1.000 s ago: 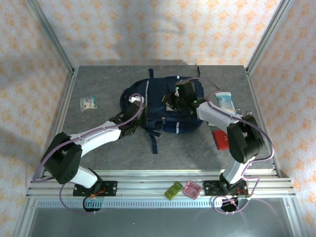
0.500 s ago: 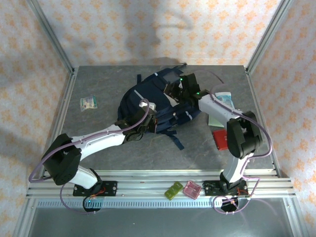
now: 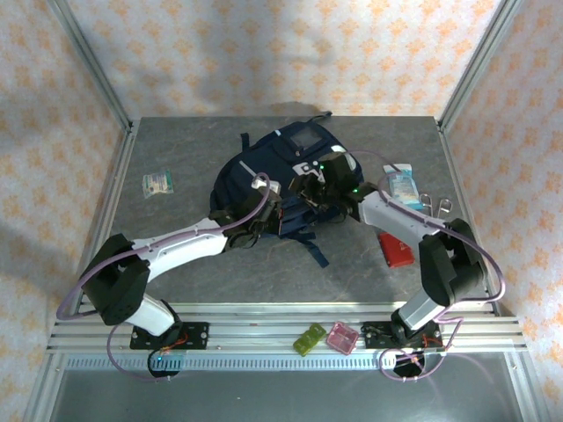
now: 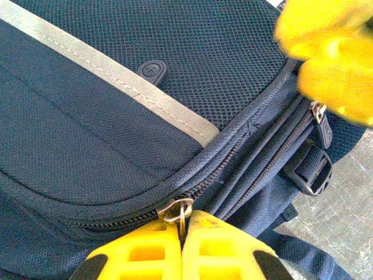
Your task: Pack the student bag
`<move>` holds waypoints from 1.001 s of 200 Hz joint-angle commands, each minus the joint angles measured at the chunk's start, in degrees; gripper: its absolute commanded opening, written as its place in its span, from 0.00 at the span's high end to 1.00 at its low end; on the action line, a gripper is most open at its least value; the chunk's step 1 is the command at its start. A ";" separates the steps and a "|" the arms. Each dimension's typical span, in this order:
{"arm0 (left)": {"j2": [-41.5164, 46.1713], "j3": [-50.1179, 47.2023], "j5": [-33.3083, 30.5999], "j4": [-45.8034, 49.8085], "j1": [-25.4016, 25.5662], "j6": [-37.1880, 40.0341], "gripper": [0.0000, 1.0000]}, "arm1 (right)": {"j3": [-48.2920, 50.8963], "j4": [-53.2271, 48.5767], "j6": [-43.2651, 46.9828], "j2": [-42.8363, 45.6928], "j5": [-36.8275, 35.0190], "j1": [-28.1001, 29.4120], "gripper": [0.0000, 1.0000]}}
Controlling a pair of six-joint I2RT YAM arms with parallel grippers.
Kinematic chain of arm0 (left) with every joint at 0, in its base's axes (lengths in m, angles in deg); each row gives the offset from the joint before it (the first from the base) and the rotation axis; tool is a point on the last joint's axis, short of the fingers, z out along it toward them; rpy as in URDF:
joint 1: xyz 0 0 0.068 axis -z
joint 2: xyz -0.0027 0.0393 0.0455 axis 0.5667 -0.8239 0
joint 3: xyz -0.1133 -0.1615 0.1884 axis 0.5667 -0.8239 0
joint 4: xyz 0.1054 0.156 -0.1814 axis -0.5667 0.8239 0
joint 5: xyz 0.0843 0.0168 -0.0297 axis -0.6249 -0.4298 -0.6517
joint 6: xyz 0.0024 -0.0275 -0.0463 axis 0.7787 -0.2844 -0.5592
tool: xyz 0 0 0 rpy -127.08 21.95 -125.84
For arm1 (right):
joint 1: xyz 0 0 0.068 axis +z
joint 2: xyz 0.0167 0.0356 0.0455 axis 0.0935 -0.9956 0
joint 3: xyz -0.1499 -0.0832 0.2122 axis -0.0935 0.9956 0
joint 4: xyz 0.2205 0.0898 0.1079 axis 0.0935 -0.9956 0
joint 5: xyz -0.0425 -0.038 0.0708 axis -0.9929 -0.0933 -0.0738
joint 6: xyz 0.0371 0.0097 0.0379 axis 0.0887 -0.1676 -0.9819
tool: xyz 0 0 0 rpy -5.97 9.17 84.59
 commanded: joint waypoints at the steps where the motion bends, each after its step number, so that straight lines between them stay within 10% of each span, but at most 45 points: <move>1: -0.35 2.38 -1.00 -0.14 1.15 -0.38 1.00 | -1.91 1.92 -2.45 -2.06 0.27 0.68 0.55; 29: -0.39 2.02 -1.26 -0.18 1.53 -0.43 1.00 | -4.49 2.91 -3.66 -5.64 2.09 0.92 0.63; 61: -0.84 1.62 -4.39 1.01 1.66 -0.99 1.00 | -5.38 4.18 -4.67 -8.25 1.87 1.03 1.00; 200: 8.27 -11.25 -4.48 1.61 -12.01 -1.79 1.00 | -1.52 7.44 -2.38 -4.48 -3.56 -2.04 1.00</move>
